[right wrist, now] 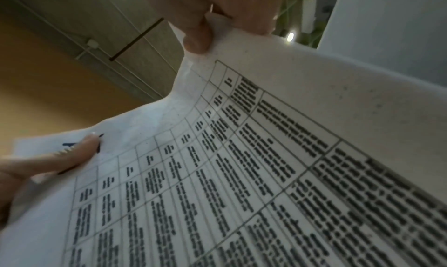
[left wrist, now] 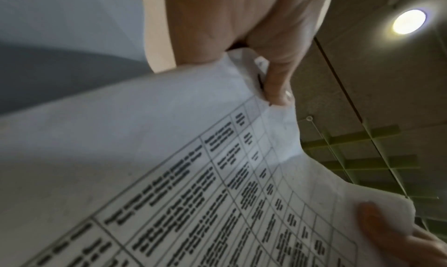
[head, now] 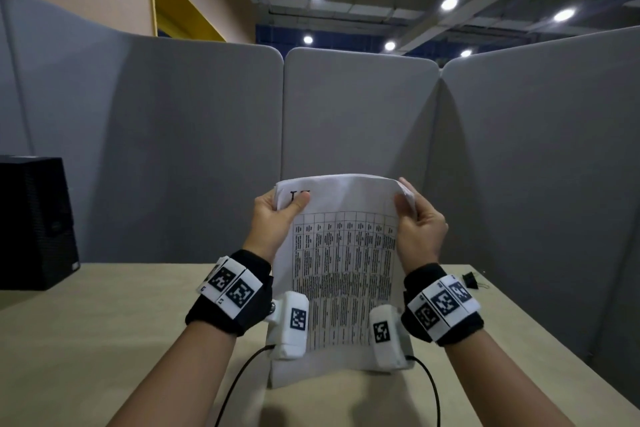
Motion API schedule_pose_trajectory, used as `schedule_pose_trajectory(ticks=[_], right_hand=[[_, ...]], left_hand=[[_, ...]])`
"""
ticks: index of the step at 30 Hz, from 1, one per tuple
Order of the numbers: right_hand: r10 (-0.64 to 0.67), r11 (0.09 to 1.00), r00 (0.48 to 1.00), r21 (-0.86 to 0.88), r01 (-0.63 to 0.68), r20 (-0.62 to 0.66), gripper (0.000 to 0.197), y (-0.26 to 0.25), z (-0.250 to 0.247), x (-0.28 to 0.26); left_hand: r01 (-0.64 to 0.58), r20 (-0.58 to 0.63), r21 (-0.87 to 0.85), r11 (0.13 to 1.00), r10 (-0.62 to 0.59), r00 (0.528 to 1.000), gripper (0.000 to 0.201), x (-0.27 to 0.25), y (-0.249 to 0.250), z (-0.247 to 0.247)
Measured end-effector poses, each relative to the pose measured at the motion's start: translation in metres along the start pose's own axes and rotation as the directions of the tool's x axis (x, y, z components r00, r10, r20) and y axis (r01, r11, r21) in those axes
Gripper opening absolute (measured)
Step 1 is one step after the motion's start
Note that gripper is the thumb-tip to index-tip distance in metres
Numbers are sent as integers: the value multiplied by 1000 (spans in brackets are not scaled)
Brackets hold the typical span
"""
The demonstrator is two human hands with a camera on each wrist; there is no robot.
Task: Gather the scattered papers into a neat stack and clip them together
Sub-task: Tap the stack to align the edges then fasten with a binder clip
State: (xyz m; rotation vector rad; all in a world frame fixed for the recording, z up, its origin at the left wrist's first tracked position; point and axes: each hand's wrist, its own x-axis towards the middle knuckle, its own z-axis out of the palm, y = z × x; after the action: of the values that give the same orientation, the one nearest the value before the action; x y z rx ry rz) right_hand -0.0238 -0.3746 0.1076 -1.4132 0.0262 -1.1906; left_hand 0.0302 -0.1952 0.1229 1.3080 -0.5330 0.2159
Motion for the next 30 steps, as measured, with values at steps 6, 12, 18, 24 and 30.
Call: schedule_pose_trajectory(ticks=[6, 12, 18, 24, 30], right_hand=[[-149, 979, 988, -146, 140, -48, 39, 2, -1, -3], [207, 964, 933, 100, -245, 295, 77, 14, -26, 18], [289, 931, 815, 53, -362, 503, 88, 26, -27, 28], [192, 943, 856, 153, -297, 480, 74, 10, -24, 25], [237, 912, 806, 162, -377, 542, 89, 10, -23, 26]], left_hand=[[-118, -32, 34, 992, 119, 992, 14, 2, -9, -1], [42, 102, -116, 992, -31, 994, 51, 5, -15, -23], [167, 165, -60, 984, -156, 974, 39, 4, -18, -17], [54, 75, -60, 997, -49, 996, 13, 10, -7, -21], [50, 148, -161, 986, -26, 989, 77, 16, -7, -32]])
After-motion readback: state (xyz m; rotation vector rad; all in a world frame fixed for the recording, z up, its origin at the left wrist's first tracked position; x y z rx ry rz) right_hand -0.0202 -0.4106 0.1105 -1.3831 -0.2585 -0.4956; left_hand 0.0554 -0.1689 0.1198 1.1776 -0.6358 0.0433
